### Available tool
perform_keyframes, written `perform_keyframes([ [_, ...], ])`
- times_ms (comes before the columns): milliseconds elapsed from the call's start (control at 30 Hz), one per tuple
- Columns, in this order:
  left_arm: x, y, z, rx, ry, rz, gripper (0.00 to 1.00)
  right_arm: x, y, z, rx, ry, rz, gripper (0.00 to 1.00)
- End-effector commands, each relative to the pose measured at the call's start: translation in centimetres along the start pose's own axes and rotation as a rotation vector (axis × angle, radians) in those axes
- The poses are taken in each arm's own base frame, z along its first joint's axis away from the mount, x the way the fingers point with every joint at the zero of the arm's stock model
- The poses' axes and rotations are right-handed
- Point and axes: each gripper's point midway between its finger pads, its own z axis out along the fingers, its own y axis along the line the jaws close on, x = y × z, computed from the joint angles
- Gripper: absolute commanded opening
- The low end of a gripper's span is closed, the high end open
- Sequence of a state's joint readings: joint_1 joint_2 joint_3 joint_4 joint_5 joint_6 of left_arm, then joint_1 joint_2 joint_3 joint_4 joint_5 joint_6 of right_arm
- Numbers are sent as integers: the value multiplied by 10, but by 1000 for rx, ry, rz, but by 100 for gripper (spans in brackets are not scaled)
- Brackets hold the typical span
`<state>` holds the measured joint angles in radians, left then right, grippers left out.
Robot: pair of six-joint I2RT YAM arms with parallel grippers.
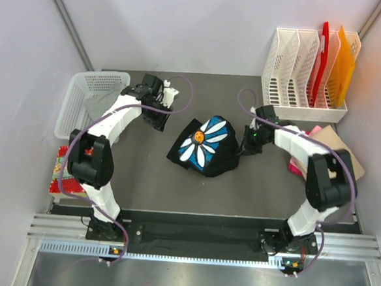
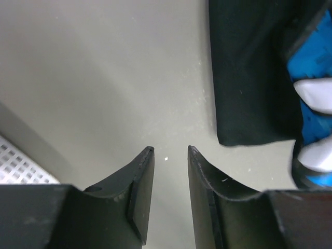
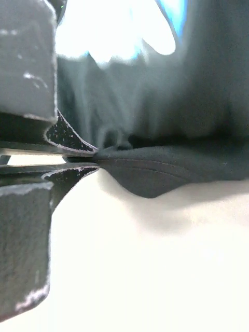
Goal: Fold and stack the t-shirts
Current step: Move the tshirt to the center of the board, then flatten out the tshirt
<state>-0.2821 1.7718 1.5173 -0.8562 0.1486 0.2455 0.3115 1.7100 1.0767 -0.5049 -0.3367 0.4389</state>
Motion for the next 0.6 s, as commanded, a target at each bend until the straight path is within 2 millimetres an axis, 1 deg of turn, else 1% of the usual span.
perform_keyframes([
  [0, -23, 1, 13, 18, -46, -25, 37, -55, -4, -112, 178, -304, -64, 0],
  [33, -29, 0, 13, 27, -57, -25, 37, -50, -15, -124, 221, -294, -46, 0],
  [67, -29, -4, 20, 50, -47, -28, 37, -48, -24, -132, 269, -308, -44, 0],
  [100, -30, -6, 22, 58, -40, -33, 37, -48, -32, -147, 295, -340, -32, 0],
  [133, -36, -12, 23, 68, -47, -21, 37, -37, -41, -148, 323, -313, -20, 0],
  [167, -34, -15, 29, 76, -32, -21, 38, -33, -47, -151, 342, -312, -18, 0],
  [200, -36, -25, 32, 88, -29, -6, 38, -29, -50, -157, 354, -320, -14, 0],
  [233, -38, -30, 33, 94, -30, 3, 38, -21, -56, -157, 375, -300, -9, 0],
  [267, -38, -35, 37, 101, -24, 13, 38, -19, -60, -159, 394, -301, -4, 0],
  [300, -40, -45, 41, 106, -22, 33, 38, -16, -60, -161, 394, -306, -3, 0],
  [333, -43, -52, 43, 113, -22, 47, 38, -11, -62, -160, 396, -296, 0, 0],
  [367, -42, -57, 49, 123, -8, 56, 39, -9, -60, -160, 382, -293, 2, 0],
  [400, -43, -69, 53, 135, -3, 75, 39, -9, -58, -160, 373, -297, 2, 0],
  [433, -47, -74, 55, 139, -8, 85, 39, -7, -58, -159, 366, -290, 4, 0],
  [467, -46, -78, 63, 147, 7, 88, 40, -7, -55, -158, 354, -287, 3, 0],
  [500, -52, -83, 63, 153, -2, 84, 40, -8, -54, -158, 349, -287, 5, 0],
  [533, -53, -86, 66, 166, 1, 77, 41, -9, -52, -159, 342, -292, 2, 0],
  [567, -51, -86, 76, 168, 20, 59, 43, -10, -51, -159, 333, -294, 2, 0],
])
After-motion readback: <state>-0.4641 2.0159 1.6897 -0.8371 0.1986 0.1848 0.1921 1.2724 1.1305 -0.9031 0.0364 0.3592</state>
